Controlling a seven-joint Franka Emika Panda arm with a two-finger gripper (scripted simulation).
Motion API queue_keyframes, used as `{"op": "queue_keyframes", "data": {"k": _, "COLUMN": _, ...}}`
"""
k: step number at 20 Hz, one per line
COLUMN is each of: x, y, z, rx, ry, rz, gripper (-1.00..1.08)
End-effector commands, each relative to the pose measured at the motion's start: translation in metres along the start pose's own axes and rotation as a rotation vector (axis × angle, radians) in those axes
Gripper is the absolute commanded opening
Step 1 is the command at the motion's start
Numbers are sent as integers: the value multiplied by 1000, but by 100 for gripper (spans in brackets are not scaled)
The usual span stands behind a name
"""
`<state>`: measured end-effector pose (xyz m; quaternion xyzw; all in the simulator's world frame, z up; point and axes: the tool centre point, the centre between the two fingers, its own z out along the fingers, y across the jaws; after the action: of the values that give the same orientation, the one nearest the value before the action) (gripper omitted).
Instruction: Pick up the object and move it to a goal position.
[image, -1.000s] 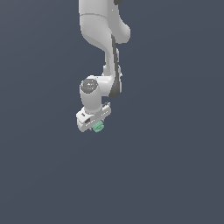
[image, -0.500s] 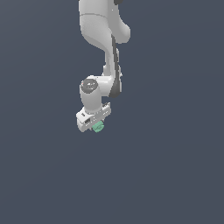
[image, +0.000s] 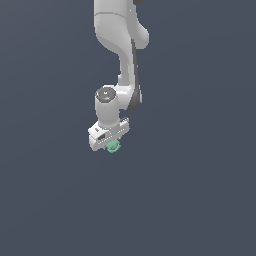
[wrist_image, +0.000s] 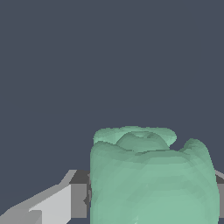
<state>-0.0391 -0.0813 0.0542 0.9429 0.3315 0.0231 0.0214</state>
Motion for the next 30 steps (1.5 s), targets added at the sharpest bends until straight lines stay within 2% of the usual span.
{"op": "queue_keyframes", "data": {"k": 1, "x": 9, "y": 2, "z": -7, "rx": -26, "ry": 14, "rz": 15, "gripper": -100}}
{"op": "queue_keyframes", "data": {"k": 16, "x": 76, "y": 14, "z": -68, "rx": -240, "ry": 120, "rz": 145, "gripper": -100}}
{"op": "queue_keyframes", "data": {"k": 30, "x": 126, "y": 21, "z": -125, "rx": -422, "ry": 206, "rz": 253, "gripper": -100}}
